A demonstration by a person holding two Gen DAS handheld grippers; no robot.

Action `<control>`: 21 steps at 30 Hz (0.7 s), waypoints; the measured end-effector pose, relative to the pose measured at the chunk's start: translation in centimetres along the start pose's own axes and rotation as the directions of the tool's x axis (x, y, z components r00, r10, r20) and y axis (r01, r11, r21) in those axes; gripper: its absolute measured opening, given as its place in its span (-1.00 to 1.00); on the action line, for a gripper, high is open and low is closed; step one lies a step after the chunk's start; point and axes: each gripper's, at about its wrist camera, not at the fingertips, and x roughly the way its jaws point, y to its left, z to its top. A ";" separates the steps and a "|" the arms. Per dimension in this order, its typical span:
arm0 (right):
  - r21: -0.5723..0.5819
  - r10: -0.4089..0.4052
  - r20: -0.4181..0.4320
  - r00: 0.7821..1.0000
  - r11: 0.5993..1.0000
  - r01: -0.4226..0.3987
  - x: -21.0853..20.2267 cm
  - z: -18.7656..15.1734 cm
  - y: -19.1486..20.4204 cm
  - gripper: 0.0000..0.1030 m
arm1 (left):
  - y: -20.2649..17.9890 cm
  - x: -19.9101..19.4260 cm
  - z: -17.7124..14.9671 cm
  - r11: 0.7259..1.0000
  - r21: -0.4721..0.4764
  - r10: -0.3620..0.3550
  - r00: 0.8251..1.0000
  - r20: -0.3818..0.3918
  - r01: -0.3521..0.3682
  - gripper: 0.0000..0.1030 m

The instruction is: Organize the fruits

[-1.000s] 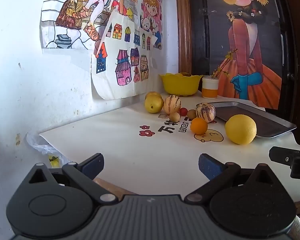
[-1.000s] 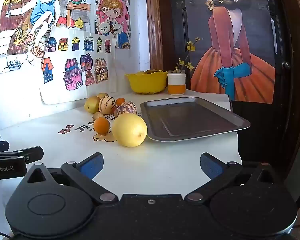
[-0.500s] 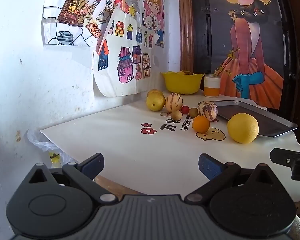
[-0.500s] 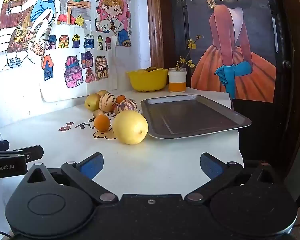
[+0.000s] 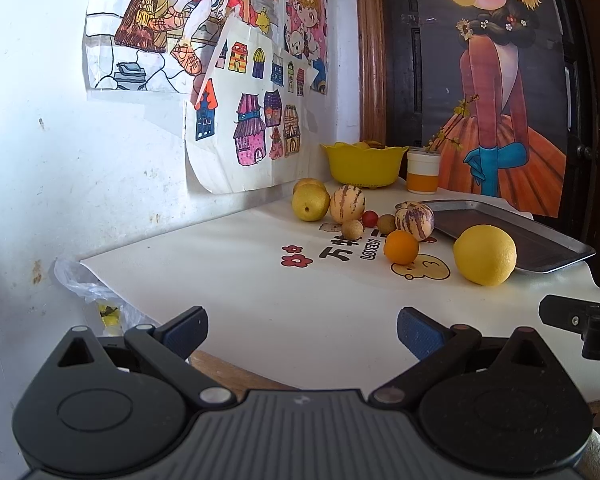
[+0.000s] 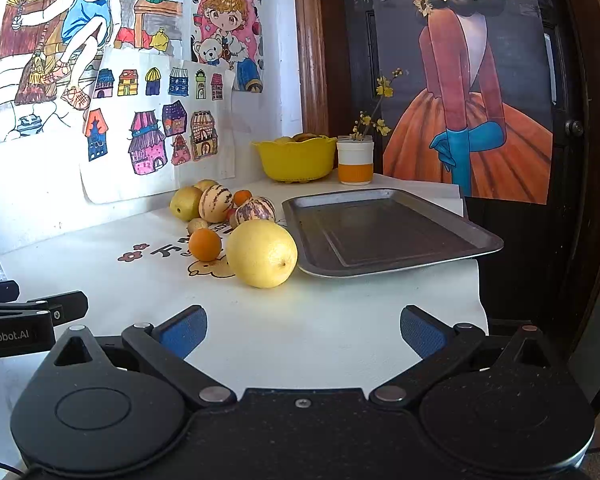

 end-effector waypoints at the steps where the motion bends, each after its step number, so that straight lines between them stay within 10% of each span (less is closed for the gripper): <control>1: 0.000 0.000 0.000 1.000 1.000 0.000 0.0 0.0 0.0 0.99 | 0.0 0.0 0.0 1.000 -0.001 0.000 1.000 -0.001 0.000 0.99; 21: 0.000 0.001 -0.002 1.000 1.000 -0.001 0.1 0.0 0.0 0.99 | 0.0 0.2 -0.1 1.000 0.000 0.000 1.000 -0.013 0.000 0.99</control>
